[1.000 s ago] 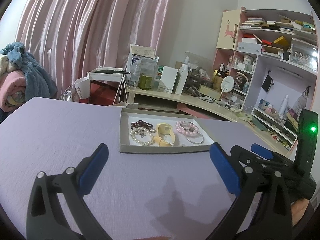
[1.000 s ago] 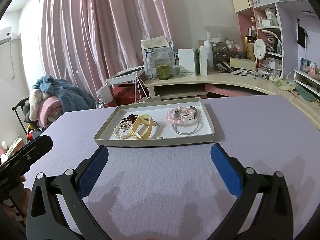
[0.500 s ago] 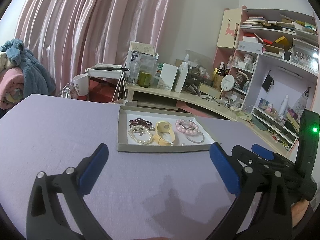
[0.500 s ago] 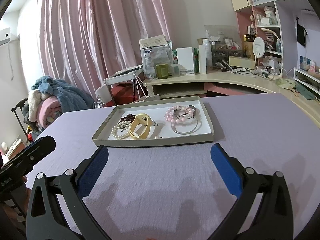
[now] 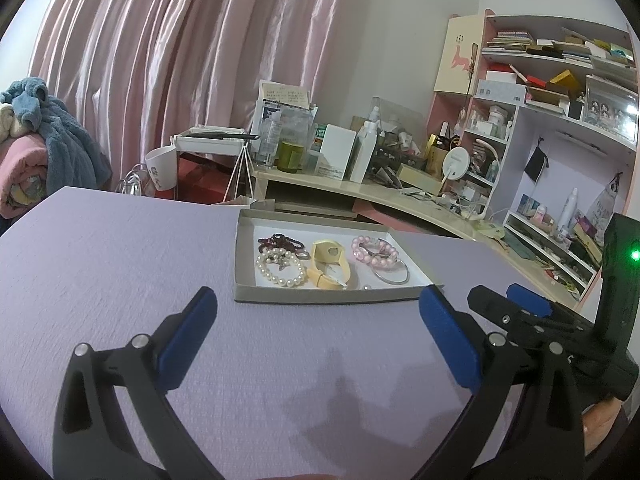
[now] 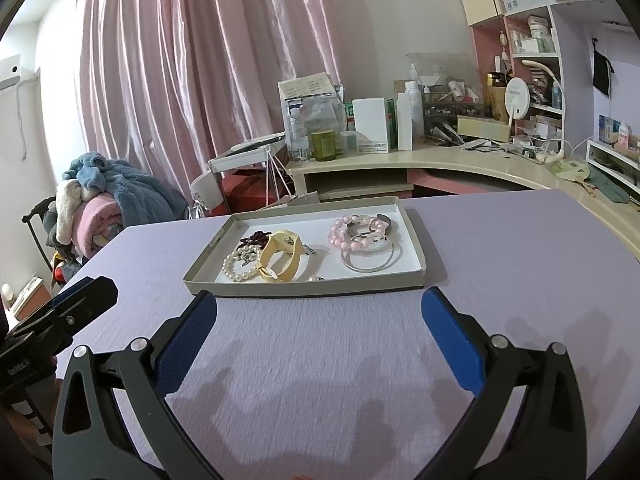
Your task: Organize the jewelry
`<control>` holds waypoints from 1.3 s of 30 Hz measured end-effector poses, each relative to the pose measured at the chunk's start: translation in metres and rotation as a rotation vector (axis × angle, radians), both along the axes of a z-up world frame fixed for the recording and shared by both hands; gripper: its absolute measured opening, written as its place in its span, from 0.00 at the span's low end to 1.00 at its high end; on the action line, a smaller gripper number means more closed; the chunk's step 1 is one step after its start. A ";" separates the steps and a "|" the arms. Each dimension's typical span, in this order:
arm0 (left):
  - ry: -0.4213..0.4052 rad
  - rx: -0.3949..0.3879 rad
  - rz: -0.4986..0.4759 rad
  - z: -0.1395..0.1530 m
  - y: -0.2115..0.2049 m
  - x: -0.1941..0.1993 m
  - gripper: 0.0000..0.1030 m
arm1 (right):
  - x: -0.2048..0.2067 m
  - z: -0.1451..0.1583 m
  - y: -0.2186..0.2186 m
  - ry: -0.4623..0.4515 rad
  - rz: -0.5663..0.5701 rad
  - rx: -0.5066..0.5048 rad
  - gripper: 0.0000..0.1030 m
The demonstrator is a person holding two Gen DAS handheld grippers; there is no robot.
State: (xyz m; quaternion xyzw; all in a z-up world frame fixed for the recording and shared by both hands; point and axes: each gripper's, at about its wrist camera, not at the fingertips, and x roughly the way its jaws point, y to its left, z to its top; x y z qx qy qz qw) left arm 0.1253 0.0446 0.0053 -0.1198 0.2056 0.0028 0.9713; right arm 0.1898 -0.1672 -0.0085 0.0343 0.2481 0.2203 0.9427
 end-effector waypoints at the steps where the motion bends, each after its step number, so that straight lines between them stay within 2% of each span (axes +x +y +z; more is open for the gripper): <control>1: 0.000 0.000 0.000 0.000 0.000 0.000 0.98 | 0.000 0.000 0.000 0.000 0.000 0.001 0.99; 20: 0.014 -0.001 -0.008 -0.013 -0.005 0.008 0.98 | 0.000 0.002 -0.002 -0.002 -0.004 0.006 0.99; 39: 0.017 -0.001 -0.015 -0.011 -0.008 0.011 0.98 | 0.003 0.002 -0.003 -0.001 -0.004 0.005 0.99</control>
